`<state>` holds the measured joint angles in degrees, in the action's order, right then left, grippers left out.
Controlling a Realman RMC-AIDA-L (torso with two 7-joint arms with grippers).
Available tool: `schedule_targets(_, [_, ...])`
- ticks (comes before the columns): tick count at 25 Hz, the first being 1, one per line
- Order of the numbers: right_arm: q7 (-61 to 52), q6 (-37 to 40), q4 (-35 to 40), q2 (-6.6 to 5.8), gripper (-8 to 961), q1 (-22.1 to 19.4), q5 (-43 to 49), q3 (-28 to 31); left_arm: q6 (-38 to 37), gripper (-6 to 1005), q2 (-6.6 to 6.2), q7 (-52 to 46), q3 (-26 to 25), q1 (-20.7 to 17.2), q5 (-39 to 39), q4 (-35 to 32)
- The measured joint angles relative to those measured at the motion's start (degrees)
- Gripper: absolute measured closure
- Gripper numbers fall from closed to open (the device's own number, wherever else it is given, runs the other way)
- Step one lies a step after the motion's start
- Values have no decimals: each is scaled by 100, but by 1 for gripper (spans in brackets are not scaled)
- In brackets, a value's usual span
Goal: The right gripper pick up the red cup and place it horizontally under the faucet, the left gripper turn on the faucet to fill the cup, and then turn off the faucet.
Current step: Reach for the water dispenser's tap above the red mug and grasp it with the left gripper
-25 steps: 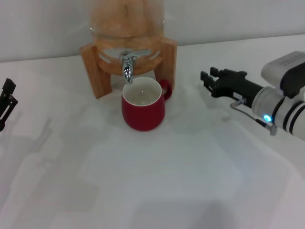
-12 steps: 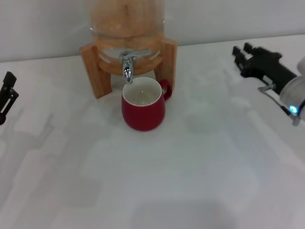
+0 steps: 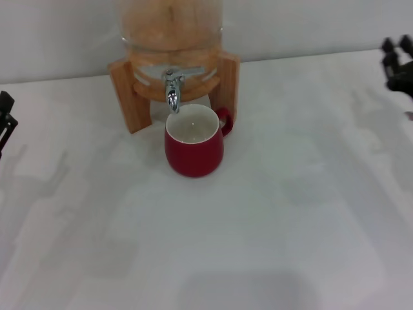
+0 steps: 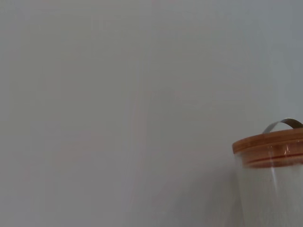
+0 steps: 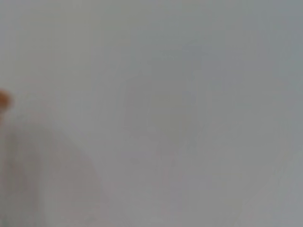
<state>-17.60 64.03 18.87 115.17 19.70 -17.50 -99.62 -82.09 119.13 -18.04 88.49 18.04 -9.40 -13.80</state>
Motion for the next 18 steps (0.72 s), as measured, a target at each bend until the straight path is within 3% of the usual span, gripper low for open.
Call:
schedule_targets(5, [302, 464, -359, 8, 663, 12, -625, 4, -3, 179, -1, 5, -8, 87, 0, 1])
schedule_targets(12, [378, 968, -556, 22, 663, -31, -741, -29, -6, 180, -29, -37, 0, 146, -23, 9])
schedule_targets(18, [315, 912, -585, 29, 662, -8, -739, -310, 115, 180, -149, -375, 35, 145, -392, -141])
